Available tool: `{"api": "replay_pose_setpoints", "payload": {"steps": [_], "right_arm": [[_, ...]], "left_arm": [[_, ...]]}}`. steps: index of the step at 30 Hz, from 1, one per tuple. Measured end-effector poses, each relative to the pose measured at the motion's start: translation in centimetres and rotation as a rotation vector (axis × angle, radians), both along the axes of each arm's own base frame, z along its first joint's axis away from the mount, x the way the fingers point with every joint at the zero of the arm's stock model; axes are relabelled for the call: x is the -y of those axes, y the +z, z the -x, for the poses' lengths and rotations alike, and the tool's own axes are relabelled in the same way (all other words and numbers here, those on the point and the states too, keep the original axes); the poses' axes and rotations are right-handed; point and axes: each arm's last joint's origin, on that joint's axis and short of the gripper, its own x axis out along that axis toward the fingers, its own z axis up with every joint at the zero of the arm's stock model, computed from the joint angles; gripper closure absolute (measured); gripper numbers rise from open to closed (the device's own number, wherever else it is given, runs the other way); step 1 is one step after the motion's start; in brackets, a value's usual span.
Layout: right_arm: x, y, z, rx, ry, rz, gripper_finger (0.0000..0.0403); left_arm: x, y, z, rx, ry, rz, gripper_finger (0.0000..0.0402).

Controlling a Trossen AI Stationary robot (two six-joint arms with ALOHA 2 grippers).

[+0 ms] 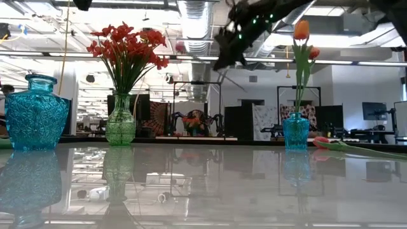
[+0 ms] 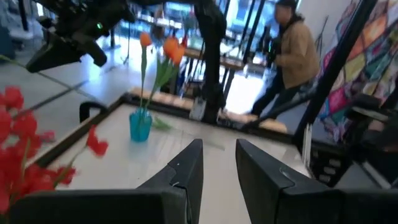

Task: Sort flowers into vase by color
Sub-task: Put the top left red tulip into the left blue vase

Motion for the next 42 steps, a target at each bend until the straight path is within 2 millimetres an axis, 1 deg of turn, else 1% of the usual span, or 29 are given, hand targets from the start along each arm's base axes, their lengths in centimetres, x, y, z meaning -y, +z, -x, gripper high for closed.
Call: {"api": "replay_pose_setpoints", "payload": {"steps": [3, 6, 9, 11, 17, 22, 25, 29, 31, 33, 37, 39, 42], "right_arm": [[-1.6, 2.4, 0.1, 0.106, 0.047, 0.019, 0.0387], [-3.6, 4.5, 0.1, 0.195, 0.098, 0.032, 0.0387], [-6.2, 6.0, -0.2, 0.240, 0.155, 0.032, 0.0387], [-8.2, 6.9, -0.4, 0.264, 0.204, 0.036, 0.0387], [-14.4, 9.2, -1.2, 0.370, 0.359, 0.033, 0.0387], [-18.9, 10.7, -1.9, 0.483, 0.468, 0.019, 0.0387], [-21.0, 11.1, -2.2, 0.528, 0.518, -0.007, 0.0387], [-23.3, 10.8, -3.0, 0.546, 0.563, -0.020, 0.0384], [-24.2, 10.5, -3.7, 0.570, 0.577, -0.034, 0.0385], [-24.8, 10.1, -4.0, 0.561, 0.569, -0.048, 0.0386], [-25.7, 9.1, -5.4, 0.564, 0.574, -0.073, 0.0386], [-26.0, 8.5, -6.1, 0.561, 0.572, -0.075, 0.0386], [-26.0, 8.2, -6.4, 0.561, 0.567, -0.094, 0.0386]], "left_arm": [[0.0, 0.6, -0.5, 0.058, 0.025, 0.006, 0.0320], [0.0, 1.0, -1.5, 0.100, 0.069, 0.005, 0.0320], [0.1, 1.0, -2.8, 0.102, 0.072, -0.031, 0.0319], [0.2, 0.9, -3.7, 0.101, 0.071, -0.052, 0.0313], [0.3, 0.9, -6.7, 0.146, 0.096, -0.116, 0.0273], [-0.2, 1.3, -8.0, 0.207, 0.145, -0.159, 0.0235], [-0.2, 1.8, -8.2, 0.275, 0.136, -0.187, 0.0226], [-0.1, 2.4, -8.2, 0.335, 0.122, -0.227, 0.0227], [-0.1, 2.6, -8.2, 0.348, 0.119, -0.230, 0.0227], [0.0, 2.6, -8.2, 0.358, 0.092, -0.232, 0.0228], [0.1, 2.8, -8.1, 0.384, 0.034, -0.230, 0.0228], [0.2, 2.8, -8.2, 0.386, 0.013, -0.221, 0.0228], [0.3, 2.7, -8.2, 0.388, -0.019, -0.220, 0.0228]]}}
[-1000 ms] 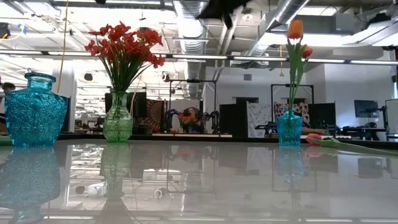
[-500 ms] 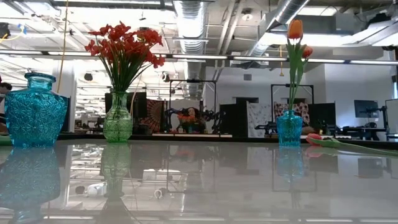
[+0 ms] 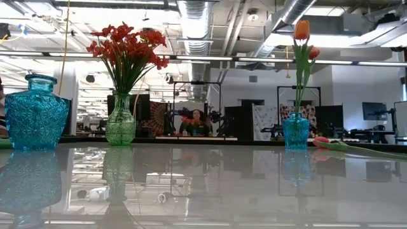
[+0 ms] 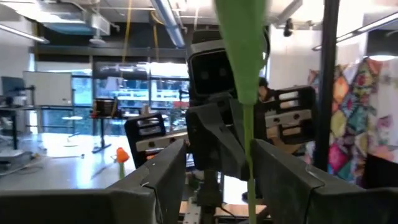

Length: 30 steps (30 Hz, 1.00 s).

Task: Sort flowers into vase by color
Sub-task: Put the top left red tulip into the left blue vase

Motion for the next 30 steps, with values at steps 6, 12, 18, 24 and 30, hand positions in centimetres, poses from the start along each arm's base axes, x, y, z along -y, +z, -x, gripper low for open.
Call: {"api": "replay_pose_setpoints", "payload": {"steps": [6, 12, 18, 24, 30], "right_arm": [[0.13, -0.06, -0.10, 0.002, -0.025, -0.003, 0.0386], [0.11, -0.02, -0.10, 0.005, -0.028, -0.003, 0.0386], [0.14, -0.03, -0.10, 0.005, -0.029, -0.002, 0.0386], [0.14, -0.09, -0.10, -0.002, -0.029, -0.002, 0.0386], [0.17, -0.17, -0.09, -0.010, -0.029, 0.001, 0.0386]], "left_arm": [[0.20, 0.03, 0.00, 0.004, -0.071, -0.002, 0.0229], [0.28, 0.04, 0.01, 0.006, -0.099, -0.010, 0.0230], [0.28, 0.20, 0.07, 0.023, -0.099, -0.010, 0.0253], [0.27, 0.22, 0.08, 0.026, -0.107, 0.016, 0.0287], [0.18, 0.22, 0.08, 0.026, -0.075, 0.028, 0.0323]]}}
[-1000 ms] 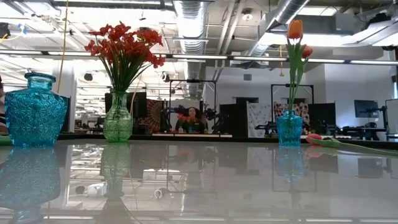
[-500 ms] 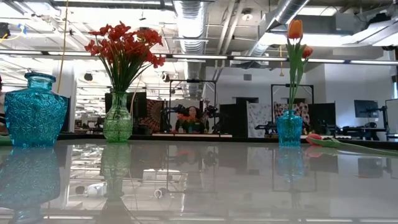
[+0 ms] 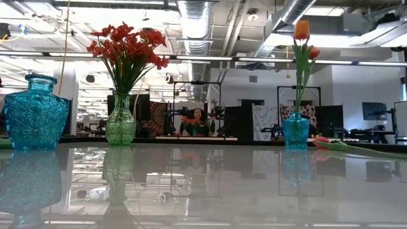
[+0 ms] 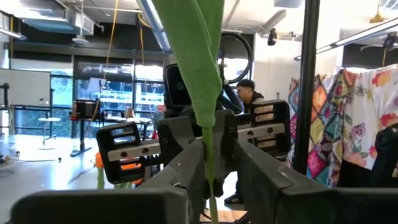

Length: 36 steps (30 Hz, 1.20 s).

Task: Sort flowers into vase by color
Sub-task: Put the top left red tulip into the left blue vase

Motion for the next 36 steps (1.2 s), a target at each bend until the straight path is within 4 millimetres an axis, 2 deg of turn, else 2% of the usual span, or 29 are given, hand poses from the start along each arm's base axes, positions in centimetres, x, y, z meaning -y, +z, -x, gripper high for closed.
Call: {"api": "replay_pose_setpoints", "payload": {"steps": [10, 19, 23, 27, 32, 36], "right_arm": [[0.0, 0.0, 0.0, 0.001, 0.001, 0.000, 0.0374], [0.0, 0.0, 0.0, 0.003, 0.004, 0.025, 0.0329], [0.0, 0.1, 0.1, 0.005, 0.005, 0.033, 0.0284], [0.0, -0.1, 0.1, -0.021, 0.008, 0.045, 0.0215], [0.0, -0.7, 0.5, -0.110, 0.013, 0.053, 0.0141], [-0.1, -1.0, 0.7, -0.145, 0.015, 0.052, 0.0121]], "left_arm": [[0.0, 0.0, 0.0, 0.000, 0.003, -0.001, 0.0395], [0.0, 0.0, 0.0, -0.001, 0.004, -0.011, 0.0401], [0.0, -0.1, 0.3, -0.020, -0.014, -0.017, 0.0401], [0.1, -0.4, 1.0, -0.078, -0.052, -0.021, 0.0401], [0.1, -1.1, 3.1, -0.214, -0.114, 0.029, 0.0401], [0.0, -2.1, 5.5, -0.350, -0.160, 0.107, 0.0401]]}}
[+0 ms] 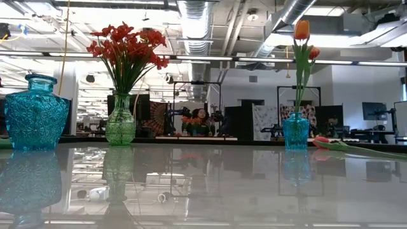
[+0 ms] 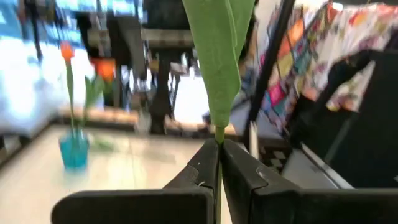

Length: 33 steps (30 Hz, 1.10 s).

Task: Sort flowers into vase by color
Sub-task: Put the top left red tulip into the left blue vase

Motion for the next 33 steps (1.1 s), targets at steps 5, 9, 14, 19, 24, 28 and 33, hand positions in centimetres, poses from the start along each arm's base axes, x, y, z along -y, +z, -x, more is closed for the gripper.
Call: {"api": "replay_pose_setpoints", "payload": {"steps": [5, 9, 14, 19, 24, 28, 33], "right_arm": [[-0.3, -0.1, 0.0, -0.005, 0.008, 0.000, 0.0119], [-0.3, -0.1, 0.0, -0.007, 0.009, 0.002, 0.0119], [-0.3, -0.1, 0.0, -0.005, 0.009, 0.007, 0.0119], [-0.3, -0.1, 0.0, -0.006, 0.009, 0.008, 0.0119], [-0.3, -0.1, 0.0, -0.007, 0.009, 0.008, 0.0119], [-0.3, -0.1, 0.0, -0.006, 0.028, 0.005, 0.0119], [-0.3, -0.1, 0.0, -0.007, 0.033, 0.004, 0.0119]], "left_arm": [[-0.3, -1.2, 3.3, -0.137, 0.024, 0.058, 0.0401], [-0.7, -1.8, 5.9, -0.160, 0.127, 0.079, 0.0401], [-1.2, -2.5, 8.6, -0.172, 0.220, 0.046, 0.0402], [-1.4, -3.4, 10.1, -0.216, 0.266, -0.014, 0.0401], [-1.6, -3.9, 10.4, -0.267, 0.312, -0.047, 0.0401], [-1.6, -4.4, 10.2, -0.291, 0.316, -0.078, 0.0401], [-1.5, -6.0, 9.4, -0.351, 0.308, -0.061, 0.0401]]}}
